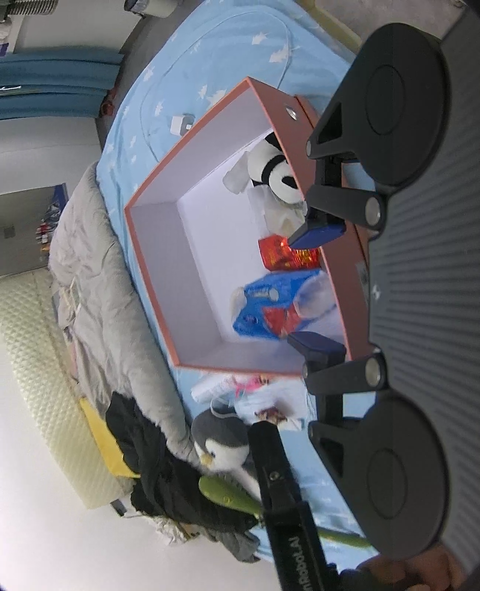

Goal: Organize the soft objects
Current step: 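Withdraw both open tools from the pink box toward the candy and feather toy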

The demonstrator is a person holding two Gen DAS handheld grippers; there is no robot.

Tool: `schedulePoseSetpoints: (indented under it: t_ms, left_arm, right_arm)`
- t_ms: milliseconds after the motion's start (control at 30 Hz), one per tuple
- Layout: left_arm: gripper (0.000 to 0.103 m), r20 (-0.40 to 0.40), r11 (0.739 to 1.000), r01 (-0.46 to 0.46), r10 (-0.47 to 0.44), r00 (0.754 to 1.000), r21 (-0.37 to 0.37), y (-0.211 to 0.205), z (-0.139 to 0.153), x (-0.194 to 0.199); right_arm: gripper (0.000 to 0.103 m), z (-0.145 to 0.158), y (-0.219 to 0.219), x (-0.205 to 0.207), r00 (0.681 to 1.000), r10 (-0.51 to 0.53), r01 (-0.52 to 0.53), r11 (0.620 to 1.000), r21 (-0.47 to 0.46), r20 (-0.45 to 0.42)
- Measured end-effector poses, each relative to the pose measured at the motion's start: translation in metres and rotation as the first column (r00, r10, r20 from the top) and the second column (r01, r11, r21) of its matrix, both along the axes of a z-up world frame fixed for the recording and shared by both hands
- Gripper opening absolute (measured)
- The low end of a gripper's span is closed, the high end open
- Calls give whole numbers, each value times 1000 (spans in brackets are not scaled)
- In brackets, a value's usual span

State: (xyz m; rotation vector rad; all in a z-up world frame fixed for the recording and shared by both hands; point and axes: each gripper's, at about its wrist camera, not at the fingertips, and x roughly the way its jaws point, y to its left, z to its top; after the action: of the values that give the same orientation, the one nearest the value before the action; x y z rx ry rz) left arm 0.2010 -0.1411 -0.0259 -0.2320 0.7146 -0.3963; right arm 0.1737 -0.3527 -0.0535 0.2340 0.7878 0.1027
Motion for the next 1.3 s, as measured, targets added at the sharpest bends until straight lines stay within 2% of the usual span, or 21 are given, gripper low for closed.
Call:
schedulePoseSetpoints:
  t_ms: [433,900,1300]
  left_arm:
    - [54,24,999,-47,47,999,15,40,7,-71]
    - [56,46,995,-100,99,994,29,73,12,-108]
    - [57,61,984,-174,171,983,42,100,-2,-146]
  right_arm:
    - [52,10,30,-57,999,32,-32,999,2,39]
    - [52,19,67,-89,992,102,-103,995,1,74]
    - [52,7,97,-118,977,189,-190,982,0,94]
